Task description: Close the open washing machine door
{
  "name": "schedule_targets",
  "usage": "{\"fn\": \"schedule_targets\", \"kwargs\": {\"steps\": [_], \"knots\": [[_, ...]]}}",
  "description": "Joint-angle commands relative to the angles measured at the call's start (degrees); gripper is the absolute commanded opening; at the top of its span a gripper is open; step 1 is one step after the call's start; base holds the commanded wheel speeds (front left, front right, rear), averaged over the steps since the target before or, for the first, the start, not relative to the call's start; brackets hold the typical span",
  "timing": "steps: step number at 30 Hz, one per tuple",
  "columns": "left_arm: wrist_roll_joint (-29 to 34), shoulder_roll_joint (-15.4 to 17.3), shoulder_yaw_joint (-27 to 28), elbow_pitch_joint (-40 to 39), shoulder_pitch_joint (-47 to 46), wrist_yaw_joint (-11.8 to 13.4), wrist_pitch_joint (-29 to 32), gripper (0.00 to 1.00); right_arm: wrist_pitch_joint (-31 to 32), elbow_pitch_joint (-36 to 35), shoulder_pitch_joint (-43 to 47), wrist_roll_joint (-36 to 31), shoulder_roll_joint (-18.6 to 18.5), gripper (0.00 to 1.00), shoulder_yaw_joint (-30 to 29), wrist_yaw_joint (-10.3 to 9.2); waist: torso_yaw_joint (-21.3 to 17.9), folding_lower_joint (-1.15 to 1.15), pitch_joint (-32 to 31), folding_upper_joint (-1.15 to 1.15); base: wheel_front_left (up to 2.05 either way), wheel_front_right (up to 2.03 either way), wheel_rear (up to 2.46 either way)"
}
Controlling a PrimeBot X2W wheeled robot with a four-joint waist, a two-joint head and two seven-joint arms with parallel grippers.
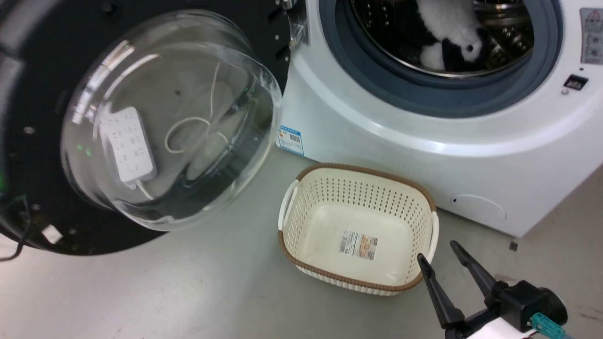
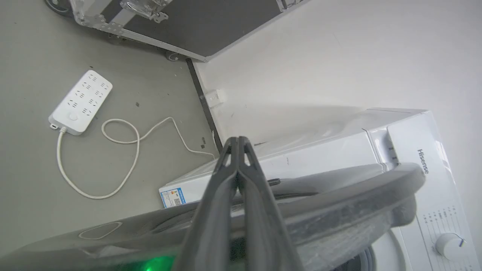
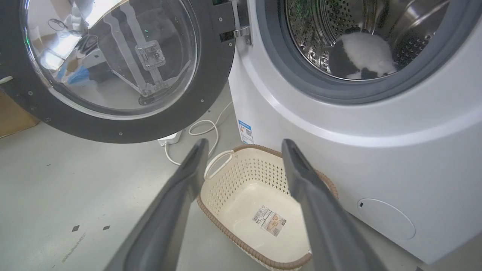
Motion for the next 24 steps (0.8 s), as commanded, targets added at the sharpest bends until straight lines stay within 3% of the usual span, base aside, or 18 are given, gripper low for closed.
{"fn": "schedule_targets", "kwargs": {"steps": [1,8,9,12,18,24], "knots": [[-0.93,-1.45,-0.94,-0.75,2.22,-0.4,2.62,0.0,-0.25,0.36,0.18,0.02,0.71,1.0,-0.14,0.06,0.29,0.0,-1.28,0.0,0.0,0.0,0.0],[-5.82,-4.86,-1.32,-6.9,9.14,-0.3,12.04,0.0,-0.25,1.83,1.51,-0.35,2.98,1.0,-0.51,0.06,0.97,0.0,-5.77,0.0,0.0,0.0,0.0],[-7.89,-7.54,-1.9,-10.53,12.51,-0.15,15.42,0.0,-0.25,2.58,2.28,-0.46,3.98,1.0,-0.78,0.06,1.3,0.0,-7.77,0.0,0.0,0.0,0.0],[-10.16,-10.94,-2.39,-14.52,15.93,0.48,18.21,0.0,-0.25,3.24,2.99,-0.72,4.93,1.0,-0.83,0.06,1.39,0.0,-9.49,0.0,0.0,0.0,0.0],[-14.48,-18.16,-4.37,-22.17,23.26,2.26,22.29,0.0,-0.26,4.25,3.72,-1.08,6.0,1.0,-1.5,0.06,0.5,0.0,-11.6,0.0,0.0,0.0,0.0],[-18.55,-20.18,-11.1,-28.0,30.58,2.85,22.78,0.0,-0.26,4.71,3.5,-1.33,5.83,1.0,-3.23,0.06,-2.02,0.0,-11.71,0.0,0.0,0.0,0.0]]}}
